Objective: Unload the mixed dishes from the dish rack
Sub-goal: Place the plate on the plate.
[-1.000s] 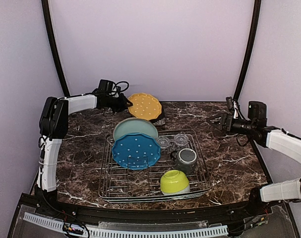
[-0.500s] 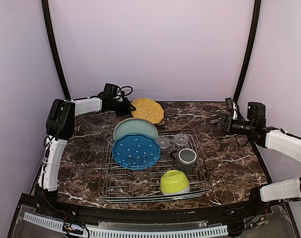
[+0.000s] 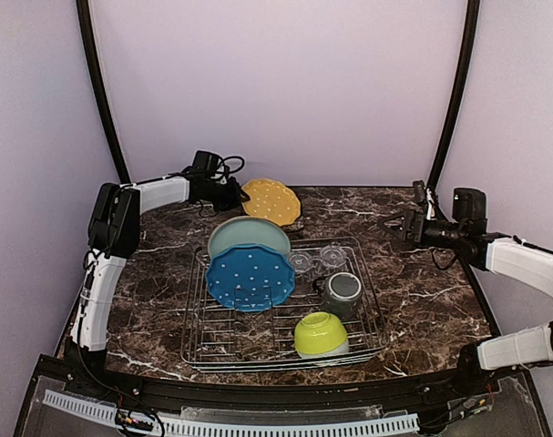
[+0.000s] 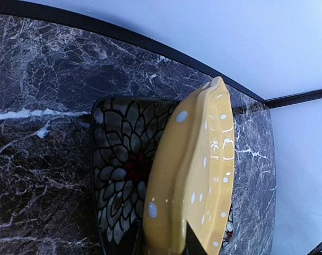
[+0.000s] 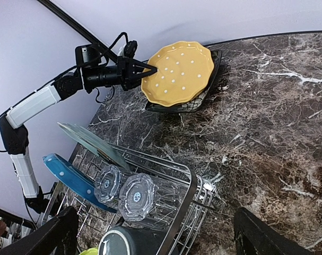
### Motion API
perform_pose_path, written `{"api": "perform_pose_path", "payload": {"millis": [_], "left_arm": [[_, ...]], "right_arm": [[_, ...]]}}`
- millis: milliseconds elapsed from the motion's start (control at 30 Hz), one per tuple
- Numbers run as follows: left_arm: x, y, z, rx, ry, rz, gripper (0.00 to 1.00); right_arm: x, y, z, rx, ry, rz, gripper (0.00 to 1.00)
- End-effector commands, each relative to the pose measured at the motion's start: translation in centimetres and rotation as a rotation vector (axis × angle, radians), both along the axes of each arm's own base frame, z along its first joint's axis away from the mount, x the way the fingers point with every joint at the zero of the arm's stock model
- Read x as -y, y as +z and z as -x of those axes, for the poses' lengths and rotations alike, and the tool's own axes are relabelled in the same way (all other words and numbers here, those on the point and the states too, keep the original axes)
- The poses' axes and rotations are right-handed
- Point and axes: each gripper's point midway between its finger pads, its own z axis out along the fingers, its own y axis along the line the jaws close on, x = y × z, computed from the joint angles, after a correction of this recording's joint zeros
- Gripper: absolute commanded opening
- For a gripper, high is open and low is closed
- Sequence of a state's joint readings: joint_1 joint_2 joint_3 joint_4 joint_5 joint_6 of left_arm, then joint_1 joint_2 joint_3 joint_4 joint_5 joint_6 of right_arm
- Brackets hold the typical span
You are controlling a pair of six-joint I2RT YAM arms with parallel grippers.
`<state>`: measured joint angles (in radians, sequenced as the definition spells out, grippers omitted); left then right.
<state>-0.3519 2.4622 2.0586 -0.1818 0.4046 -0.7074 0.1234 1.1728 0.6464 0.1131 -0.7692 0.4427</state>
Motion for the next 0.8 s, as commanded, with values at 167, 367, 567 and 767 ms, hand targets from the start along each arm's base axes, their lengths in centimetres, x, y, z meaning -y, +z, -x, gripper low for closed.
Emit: {"api": "perform_pose_path", "payload": {"millis": [167,367,567,767], "left_arm": [[0.76,4.99,-1.21,0.129,-0.015,-0.006,0.22],[0.83,4.74,-1.29,0.132,-0.017,-0.051,0.30],[0.69,4.86,-1.25,0.140,-0.021,-0.083,0.33],[0.58,4.62,-1.06,0.134,-0.025,-0.107,0.38]], "right_arm": [[0.06,-0.18,-0.24,0.016,0.006,-0.001,0.99],[0.09,0.01,-0.11,0.020,0.006,-0.002,0.99],[0.03,0.06,-0.17,0.020,0.008,-0.004,0.99],[-0.03,0.12,-0.20,0.019,0.011,-0.007,0.99]]}}
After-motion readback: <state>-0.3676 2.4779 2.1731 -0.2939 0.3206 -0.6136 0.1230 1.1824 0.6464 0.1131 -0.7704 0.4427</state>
